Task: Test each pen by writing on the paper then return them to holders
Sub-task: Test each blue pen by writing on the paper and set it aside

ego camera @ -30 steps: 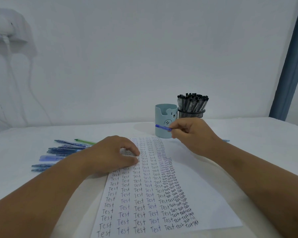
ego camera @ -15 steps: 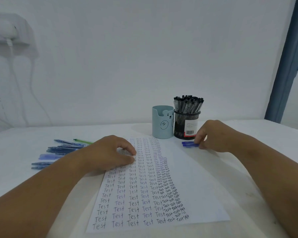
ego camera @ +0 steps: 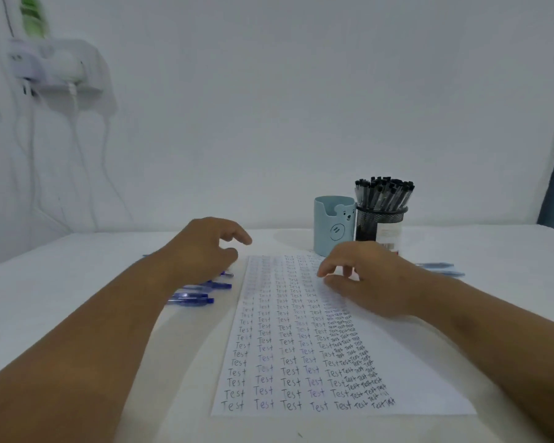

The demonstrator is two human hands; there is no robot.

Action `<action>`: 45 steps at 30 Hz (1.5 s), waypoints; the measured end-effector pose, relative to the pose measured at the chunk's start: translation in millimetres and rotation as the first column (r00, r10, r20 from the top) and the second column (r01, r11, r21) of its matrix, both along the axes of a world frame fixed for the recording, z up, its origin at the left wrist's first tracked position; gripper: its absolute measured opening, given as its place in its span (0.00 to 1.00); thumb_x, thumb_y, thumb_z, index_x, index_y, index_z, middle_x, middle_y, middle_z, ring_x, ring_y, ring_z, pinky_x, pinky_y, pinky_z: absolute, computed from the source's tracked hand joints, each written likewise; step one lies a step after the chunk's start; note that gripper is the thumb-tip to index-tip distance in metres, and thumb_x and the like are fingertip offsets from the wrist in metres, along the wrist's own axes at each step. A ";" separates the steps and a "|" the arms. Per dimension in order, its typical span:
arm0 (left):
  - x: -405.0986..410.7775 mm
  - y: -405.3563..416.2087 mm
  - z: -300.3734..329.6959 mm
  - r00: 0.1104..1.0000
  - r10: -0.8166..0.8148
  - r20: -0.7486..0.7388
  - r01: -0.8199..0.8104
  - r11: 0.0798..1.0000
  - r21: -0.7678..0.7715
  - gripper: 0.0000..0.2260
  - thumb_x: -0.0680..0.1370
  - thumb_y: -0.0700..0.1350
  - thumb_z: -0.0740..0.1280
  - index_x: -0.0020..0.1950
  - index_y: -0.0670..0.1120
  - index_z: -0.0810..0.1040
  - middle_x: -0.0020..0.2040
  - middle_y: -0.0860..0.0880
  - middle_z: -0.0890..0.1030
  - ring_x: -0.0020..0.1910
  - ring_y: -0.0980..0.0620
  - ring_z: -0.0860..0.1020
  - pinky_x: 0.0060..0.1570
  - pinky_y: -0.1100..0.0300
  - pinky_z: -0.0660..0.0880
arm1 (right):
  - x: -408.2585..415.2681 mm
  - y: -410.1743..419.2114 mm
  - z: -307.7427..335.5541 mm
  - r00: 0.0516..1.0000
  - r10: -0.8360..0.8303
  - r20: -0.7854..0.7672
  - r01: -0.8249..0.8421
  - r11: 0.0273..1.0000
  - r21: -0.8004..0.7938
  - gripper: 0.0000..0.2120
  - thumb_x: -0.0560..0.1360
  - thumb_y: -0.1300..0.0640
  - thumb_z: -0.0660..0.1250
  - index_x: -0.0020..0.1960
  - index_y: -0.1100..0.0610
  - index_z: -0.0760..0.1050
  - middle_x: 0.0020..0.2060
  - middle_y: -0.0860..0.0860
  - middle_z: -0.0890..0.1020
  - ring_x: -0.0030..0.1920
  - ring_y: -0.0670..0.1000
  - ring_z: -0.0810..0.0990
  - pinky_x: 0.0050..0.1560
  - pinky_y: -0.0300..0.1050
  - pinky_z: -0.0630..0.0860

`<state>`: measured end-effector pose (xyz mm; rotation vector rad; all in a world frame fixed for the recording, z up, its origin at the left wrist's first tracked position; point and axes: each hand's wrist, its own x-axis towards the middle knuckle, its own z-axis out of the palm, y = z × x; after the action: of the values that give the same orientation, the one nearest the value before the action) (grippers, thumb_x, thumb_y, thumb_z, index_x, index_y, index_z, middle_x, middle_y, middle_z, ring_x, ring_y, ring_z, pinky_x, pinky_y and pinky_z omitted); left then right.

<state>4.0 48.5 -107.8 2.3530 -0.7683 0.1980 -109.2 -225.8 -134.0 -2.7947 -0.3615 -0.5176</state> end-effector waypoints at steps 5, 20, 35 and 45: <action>14.7 29.4 1.1 0.987 0.161 -0.026 -0.158 0.985 0.075 0.15 0.81 0.38 0.61 0.56 0.53 0.83 0.62 0.52 0.74 0.38 0.59 0.74 0.38 0.68 0.68 | -0.6 11.1 -5.6 0.996 0.079 -0.047 -0.080 0.996 -0.029 0.08 0.80 0.48 0.67 0.57 0.44 0.81 0.50 0.35 0.79 0.52 0.38 0.77 0.54 0.35 0.73; 16.6 25.9 -16.2 0.990 0.121 -0.078 -0.114 0.989 0.089 0.05 0.78 0.46 0.69 0.45 0.53 0.84 0.52 0.61 0.80 0.46 0.61 0.77 0.43 0.67 0.68 | 4.1 9.0 -10.0 0.996 0.074 -0.042 -0.075 0.997 -0.002 0.06 0.79 0.47 0.68 0.55 0.41 0.81 0.48 0.35 0.80 0.51 0.34 0.75 0.48 0.29 0.71; -3.7 -4.1 15.4 0.948 -0.254 -0.192 -0.120 0.274 -0.954 0.10 0.83 0.41 0.53 0.45 0.47 0.70 0.33 0.50 0.69 0.28 0.52 0.64 0.34 0.57 0.63 | 4.7 8.4 -11.5 0.997 0.065 -0.039 -0.064 0.998 0.016 0.07 0.78 0.46 0.68 0.55 0.41 0.82 0.48 0.34 0.80 0.51 0.36 0.75 0.48 0.29 0.71; -22.4 -21.8 10.4 0.702 -0.678 -0.221 -0.304 -0.005 -0.953 0.05 0.67 0.43 0.54 0.31 0.47 0.63 0.26 0.51 0.58 0.23 0.52 0.55 0.29 0.61 0.59 | 2.3 11.0 -9.9 0.998 0.057 -0.038 -0.056 0.998 0.018 0.07 0.79 0.47 0.68 0.56 0.41 0.82 0.49 0.35 0.80 0.53 0.33 0.74 0.50 0.28 0.70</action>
<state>-18.4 26.7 -97.4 0.6241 -0.3050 -0.2433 -106.9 -214.9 -143.9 -2.7650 -0.4248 -0.4518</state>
